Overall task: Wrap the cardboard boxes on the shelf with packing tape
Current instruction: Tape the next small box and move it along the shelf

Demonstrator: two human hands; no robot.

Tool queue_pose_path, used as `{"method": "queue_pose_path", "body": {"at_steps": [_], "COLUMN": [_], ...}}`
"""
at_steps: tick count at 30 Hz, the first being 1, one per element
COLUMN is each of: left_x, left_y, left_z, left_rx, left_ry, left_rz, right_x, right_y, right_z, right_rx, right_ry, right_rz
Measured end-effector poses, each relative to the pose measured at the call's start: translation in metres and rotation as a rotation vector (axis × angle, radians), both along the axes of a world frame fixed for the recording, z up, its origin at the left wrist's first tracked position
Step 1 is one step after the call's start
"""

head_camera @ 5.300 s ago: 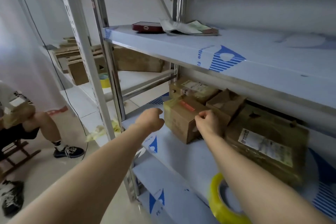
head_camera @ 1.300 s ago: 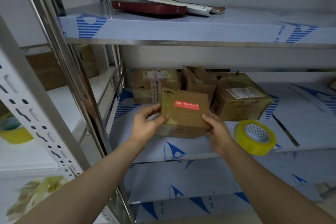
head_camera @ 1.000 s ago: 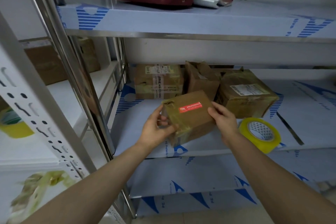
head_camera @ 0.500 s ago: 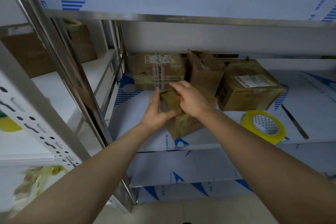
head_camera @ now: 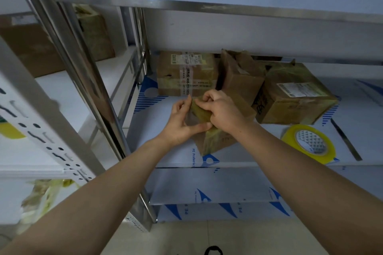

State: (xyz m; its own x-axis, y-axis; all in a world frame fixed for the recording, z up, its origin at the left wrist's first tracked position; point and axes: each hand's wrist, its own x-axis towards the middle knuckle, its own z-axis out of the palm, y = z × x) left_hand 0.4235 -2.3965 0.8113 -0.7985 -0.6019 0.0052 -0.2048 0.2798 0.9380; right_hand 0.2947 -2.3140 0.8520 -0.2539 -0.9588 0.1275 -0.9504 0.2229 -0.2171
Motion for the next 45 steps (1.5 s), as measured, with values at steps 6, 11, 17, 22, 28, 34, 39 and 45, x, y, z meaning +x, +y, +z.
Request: {"method": "queue_pose_path", "body": {"at_steps": [6, 11, 17, 22, 28, 34, 39, 45], "left_x": [-0.017, -0.035, -0.039, -0.040, -0.042, -0.046, -0.042, -0.043], "left_y": [-0.011, -0.021, -0.028, -0.026, -0.027, -0.022, -0.019, -0.015], "left_z": [0.016, 0.008, 0.006, 0.002, 0.005, 0.001, -0.002, -0.001], "left_rx": [0.358, 0.419, 0.454, 0.533, 0.529, 0.520, 0.516, 0.480], "left_ry": [0.209, 0.162, 0.158, 0.163, 0.128, 0.122, 0.148, 0.163], "left_rz": [0.265, 0.294, 0.353, 0.317, 0.320, 0.384, 0.332, 0.334], "right_x": [0.000, 0.001, -0.002, -0.001, -0.001, 0.002, 0.002, 0.003], "right_y": [-0.004, 0.002, -0.002, -0.001, -0.001, -0.002, 0.000, 0.001], "right_z": [-0.006, -0.014, -0.023, -0.026, -0.028, -0.028, -0.028, -0.029], "right_rx": [0.009, -0.189, -0.313, -0.397, -0.453, -0.512, -0.553, -0.576], "right_ry": [0.052, 0.061, -0.012, -0.006, 0.002, -0.004, 0.016, -0.002], "right_rz": [-0.013, 0.015, 0.008, 0.025, -0.004, -0.028, -0.029, -0.036]}}
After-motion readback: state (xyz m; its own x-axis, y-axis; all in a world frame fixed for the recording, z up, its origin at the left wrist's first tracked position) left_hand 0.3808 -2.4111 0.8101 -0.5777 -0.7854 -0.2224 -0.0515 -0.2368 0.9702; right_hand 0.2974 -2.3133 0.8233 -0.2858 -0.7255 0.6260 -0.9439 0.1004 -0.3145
